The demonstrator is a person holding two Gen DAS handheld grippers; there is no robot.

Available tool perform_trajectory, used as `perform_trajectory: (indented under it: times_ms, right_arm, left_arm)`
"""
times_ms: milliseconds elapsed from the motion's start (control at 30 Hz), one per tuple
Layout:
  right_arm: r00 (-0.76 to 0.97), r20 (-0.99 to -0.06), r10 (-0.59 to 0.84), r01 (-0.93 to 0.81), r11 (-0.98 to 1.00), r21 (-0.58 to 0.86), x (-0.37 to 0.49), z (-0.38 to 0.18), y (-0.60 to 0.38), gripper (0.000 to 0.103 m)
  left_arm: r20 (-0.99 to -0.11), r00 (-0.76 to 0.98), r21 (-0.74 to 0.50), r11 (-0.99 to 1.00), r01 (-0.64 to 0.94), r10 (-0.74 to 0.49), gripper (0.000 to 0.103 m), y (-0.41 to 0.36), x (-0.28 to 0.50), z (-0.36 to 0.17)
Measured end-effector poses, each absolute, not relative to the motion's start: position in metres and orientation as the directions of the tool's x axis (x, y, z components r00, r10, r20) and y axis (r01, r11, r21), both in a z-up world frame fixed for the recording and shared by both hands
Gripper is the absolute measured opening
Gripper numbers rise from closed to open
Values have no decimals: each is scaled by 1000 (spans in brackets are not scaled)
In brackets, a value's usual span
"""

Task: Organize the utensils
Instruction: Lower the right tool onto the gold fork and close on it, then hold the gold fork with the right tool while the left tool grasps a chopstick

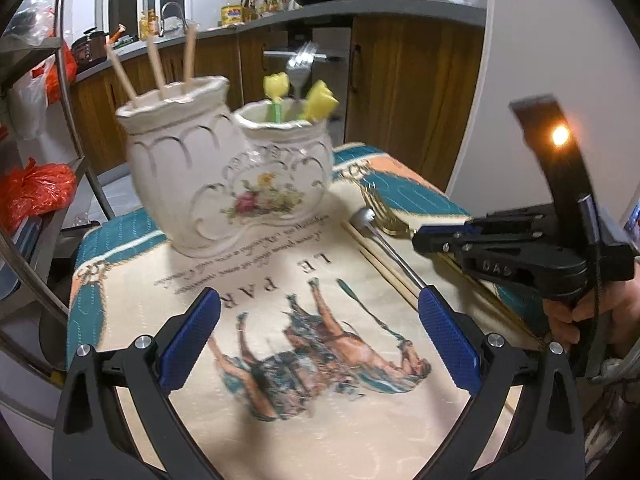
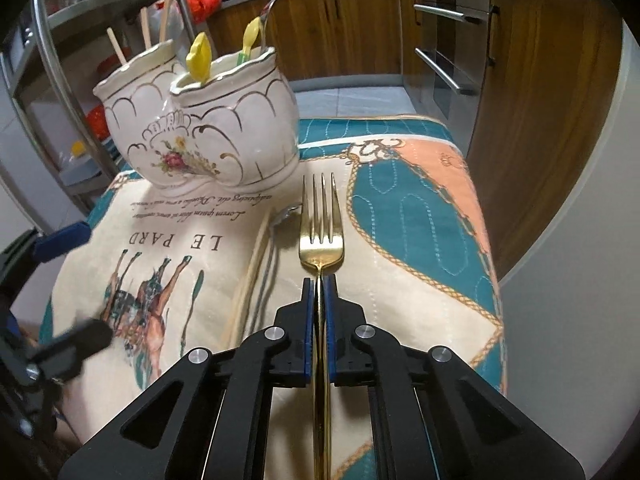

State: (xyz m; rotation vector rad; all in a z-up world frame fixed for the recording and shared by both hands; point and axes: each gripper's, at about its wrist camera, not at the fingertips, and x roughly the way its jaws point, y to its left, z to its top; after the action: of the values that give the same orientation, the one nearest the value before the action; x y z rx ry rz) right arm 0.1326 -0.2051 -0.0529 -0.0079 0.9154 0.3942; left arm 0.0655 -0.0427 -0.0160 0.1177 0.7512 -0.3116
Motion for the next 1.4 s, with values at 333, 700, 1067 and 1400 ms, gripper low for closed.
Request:
perform_trajectory:
  times_ms: [333, 700, 1067, 1400]
  right_arm:
    - [571, -722, 392, -356, 910, 213, 124, -48, -234, 7]
    - [584, -688, 432, -372, 895, 246, 118, -43, -246, 7]
    - [589, -681, 436, -377, 893, 245, 113, -41, -246, 6]
    - [586, -678, 444, -386, 889, 248, 111, -40, -245, 7]
  left_arm:
    - [-776, 594, -50, 961, 274, -210, 97, -78, 72, -40]
    - [-817, 563, 8, 972, 234, -128, 95, -94, 72, -53]
    - [-812, 577, 40, 977, 208, -90, 62, -93, 76, -51]
    - [-818, 565, 12, 979, 205, -108, 60, -104, 76, -46]
